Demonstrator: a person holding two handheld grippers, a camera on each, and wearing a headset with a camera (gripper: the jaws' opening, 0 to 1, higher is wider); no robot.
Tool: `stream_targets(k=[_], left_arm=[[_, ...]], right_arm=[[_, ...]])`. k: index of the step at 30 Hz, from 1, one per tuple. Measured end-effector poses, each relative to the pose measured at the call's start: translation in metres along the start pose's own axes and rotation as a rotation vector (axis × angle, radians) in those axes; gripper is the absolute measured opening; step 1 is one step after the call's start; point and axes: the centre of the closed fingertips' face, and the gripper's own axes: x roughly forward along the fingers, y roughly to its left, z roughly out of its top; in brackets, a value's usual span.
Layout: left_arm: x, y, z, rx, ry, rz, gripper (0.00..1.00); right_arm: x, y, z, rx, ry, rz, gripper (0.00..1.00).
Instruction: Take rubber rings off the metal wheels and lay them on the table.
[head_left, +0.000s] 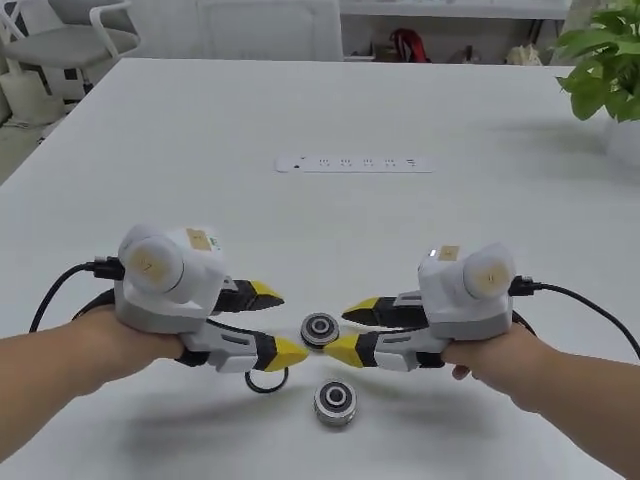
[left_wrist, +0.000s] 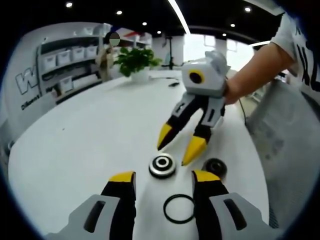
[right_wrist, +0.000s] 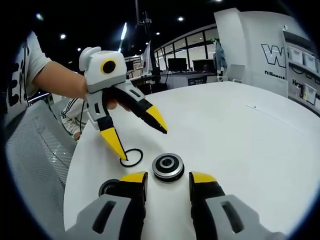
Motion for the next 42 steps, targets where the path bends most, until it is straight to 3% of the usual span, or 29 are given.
stream_targets(k=[33,42], left_arm=[[0.030,-0.002,0.002,0.039,0.033,-0.049,0.25],[0.034,-0.002,0.001,0.018,0.037,-0.047,0.21]], right_arm=[[0.000,-0.002,-0.001,0.021,-0.017,0.024,0.32],[-0.001,-0.001,-0.002,0.019,-0.016,0.027,0.32]])
